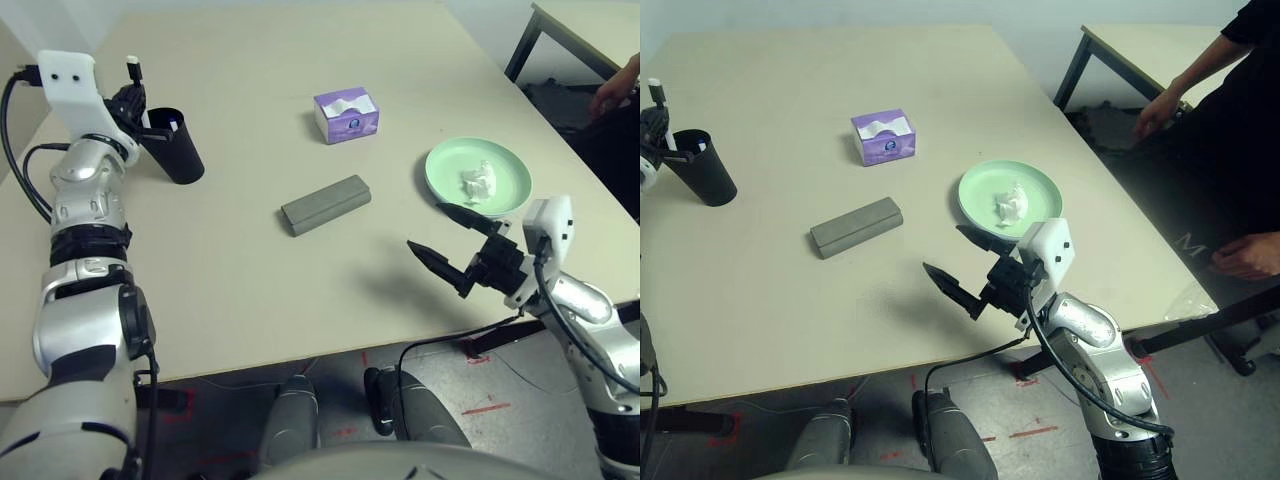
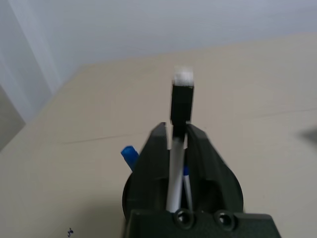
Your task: Organize and tidy the items on the table.
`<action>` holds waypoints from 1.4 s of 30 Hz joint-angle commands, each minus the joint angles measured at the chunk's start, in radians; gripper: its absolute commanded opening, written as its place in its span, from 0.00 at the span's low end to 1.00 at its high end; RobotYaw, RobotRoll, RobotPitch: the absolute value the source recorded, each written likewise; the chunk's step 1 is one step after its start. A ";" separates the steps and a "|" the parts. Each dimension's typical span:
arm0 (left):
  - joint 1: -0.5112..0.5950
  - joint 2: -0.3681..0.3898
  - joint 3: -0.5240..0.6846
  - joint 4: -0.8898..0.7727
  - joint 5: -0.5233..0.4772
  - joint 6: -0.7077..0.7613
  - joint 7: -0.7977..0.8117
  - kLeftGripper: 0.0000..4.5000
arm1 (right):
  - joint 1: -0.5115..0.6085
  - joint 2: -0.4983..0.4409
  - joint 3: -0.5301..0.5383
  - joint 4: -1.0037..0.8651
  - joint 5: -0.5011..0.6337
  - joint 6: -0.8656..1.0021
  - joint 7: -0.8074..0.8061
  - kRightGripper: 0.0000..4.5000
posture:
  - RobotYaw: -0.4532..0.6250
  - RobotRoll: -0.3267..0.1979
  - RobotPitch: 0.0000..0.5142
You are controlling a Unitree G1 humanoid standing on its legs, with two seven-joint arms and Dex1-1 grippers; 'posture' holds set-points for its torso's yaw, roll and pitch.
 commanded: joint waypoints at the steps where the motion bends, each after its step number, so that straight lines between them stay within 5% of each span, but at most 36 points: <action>1: 0.029 -0.004 0.012 -0.026 -0.018 0.011 0.007 0.45 | 0.002 -0.014 -0.007 -0.007 0.006 0.010 0.010 1.00 | 0.36 0.62 0.32; 8: 0.068 0.008 0.026 -0.095 -0.046 0.050 0.012 0.98 | 0.008 -0.018 -0.012 -0.007 0.008 0.008 0.012 1.00 | 0.36 0.62 0.32; 16: 0.127 0.021 0.069 -0.268 -0.113 0.128 -0.021 0.99 | -0.014 -0.015 -0.072 -0.003 0.027 0.005 -0.020 1.00 | 0.37 0.62 0.33; 22: 0.253 0.086 0.184 -0.471 -0.201 0.224 -0.034 0.99 | -0.031 -0.018 -0.256 0.001 0.063 0.001 -0.128 1.00 | 0.36 0.62 0.33; 26: 0.431 0.112 0.270 -0.593 -0.236 0.276 -0.049 0.99 | -0.002 -0.049 -0.422 0.059 0.033 -0.051 -0.178 1.00 | 0.36 0.62 0.35; 36: 0.793 0.039 0.325 -0.774 -0.253 0.282 -0.090 0.99 | 0.085 -0.105 -0.639 0.343 -0.030 -0.256 -0.152 1.00 | 0.37 0.62 0.38; 42: 0.871 -0.007 0.306 -0.775 -0.228 0.246 -0.092 0.99 | 0.102 -0.115 -0.646 0.515 -0.052 -0.368 -0.100 1.00 | 0.38 0.62 0.38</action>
